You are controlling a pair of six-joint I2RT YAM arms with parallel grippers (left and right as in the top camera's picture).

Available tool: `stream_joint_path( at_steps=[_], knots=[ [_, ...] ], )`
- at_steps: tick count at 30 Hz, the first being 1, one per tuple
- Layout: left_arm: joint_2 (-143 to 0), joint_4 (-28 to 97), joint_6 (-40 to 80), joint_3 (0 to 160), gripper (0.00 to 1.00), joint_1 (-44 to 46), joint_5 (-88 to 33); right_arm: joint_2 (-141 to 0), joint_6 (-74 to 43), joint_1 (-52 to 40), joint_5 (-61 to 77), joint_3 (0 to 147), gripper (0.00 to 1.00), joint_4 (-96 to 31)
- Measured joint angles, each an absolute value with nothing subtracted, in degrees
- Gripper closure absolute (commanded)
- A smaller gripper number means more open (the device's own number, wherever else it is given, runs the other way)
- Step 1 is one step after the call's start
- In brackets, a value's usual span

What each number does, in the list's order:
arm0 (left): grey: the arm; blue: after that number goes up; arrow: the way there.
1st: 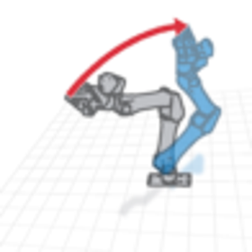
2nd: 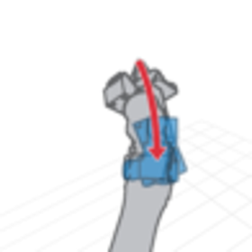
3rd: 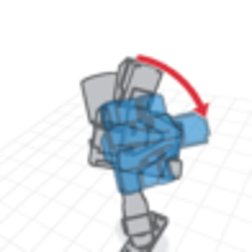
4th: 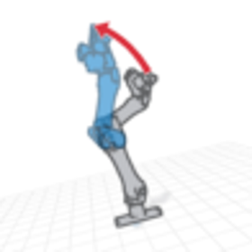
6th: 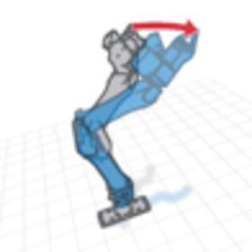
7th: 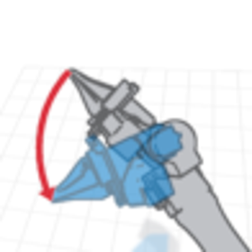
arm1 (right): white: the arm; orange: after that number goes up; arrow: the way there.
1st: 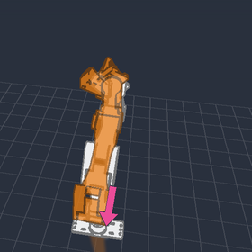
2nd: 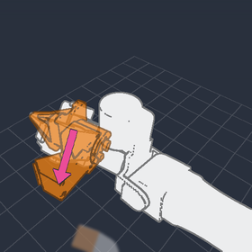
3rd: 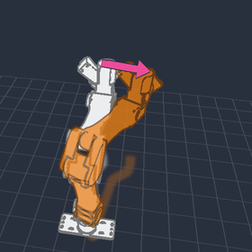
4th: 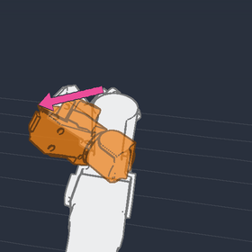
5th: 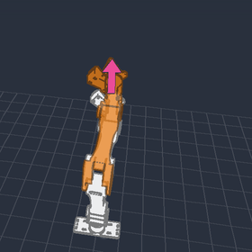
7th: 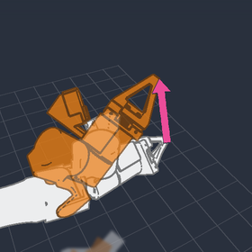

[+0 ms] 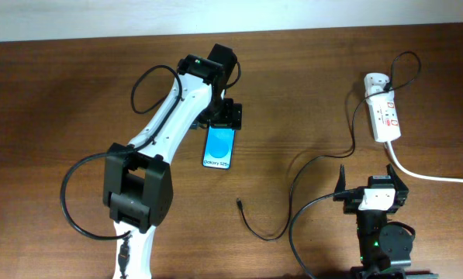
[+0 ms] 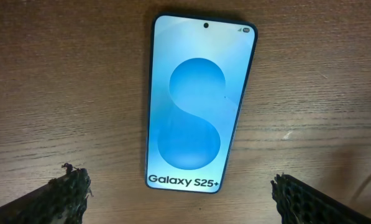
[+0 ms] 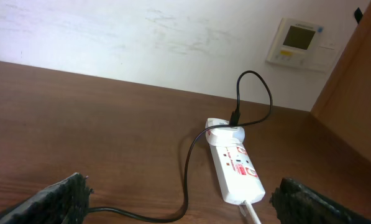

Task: Plug charger to phone and switch on socket

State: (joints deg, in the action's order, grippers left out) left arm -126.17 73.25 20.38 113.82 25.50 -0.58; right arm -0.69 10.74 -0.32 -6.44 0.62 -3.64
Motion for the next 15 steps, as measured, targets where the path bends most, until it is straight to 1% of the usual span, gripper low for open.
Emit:
stream_joint_path(
  at_steps=[6,15],
  knots=[
    [-126.17,73.28,20.38,113.16,0.01,25.50,-0.54,-0.69,10.74,-0.32,-6.44,0.62,0.02,-3.64],
    [-126.17,70.08,20.38,111.13,0.01,25.50,-0.36,-0.69,10.74,-0.32,-6.44,0.62,0.02,-3.64]
  ],
)
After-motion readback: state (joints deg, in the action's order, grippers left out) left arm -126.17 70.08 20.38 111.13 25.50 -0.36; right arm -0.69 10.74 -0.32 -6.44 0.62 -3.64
